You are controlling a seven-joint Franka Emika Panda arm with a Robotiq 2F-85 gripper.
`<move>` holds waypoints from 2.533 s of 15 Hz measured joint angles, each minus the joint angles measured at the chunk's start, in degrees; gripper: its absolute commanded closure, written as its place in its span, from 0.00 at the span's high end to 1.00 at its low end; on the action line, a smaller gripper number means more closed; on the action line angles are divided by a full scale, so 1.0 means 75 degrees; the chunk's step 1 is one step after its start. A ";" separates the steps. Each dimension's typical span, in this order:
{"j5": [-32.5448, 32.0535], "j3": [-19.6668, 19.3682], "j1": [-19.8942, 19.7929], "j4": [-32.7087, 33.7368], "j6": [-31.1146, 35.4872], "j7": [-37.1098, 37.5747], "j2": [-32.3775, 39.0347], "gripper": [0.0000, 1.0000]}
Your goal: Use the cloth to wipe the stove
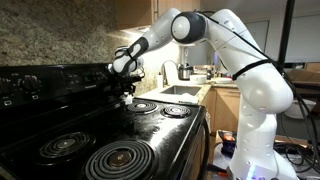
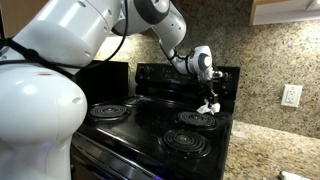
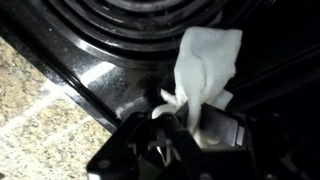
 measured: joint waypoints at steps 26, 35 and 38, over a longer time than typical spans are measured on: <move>-0.0057 0.0412 0.1205 -0.1300 0.0625 0.0446 -0.0259 0.08; -0.0721 0.0617 0.1922 -0.2202 0.1416 0.0463 -0.0742 0.08; -0.1422 0.0401 0.2188 -0.2317 0.1786 0.0741 -0.0739 0.08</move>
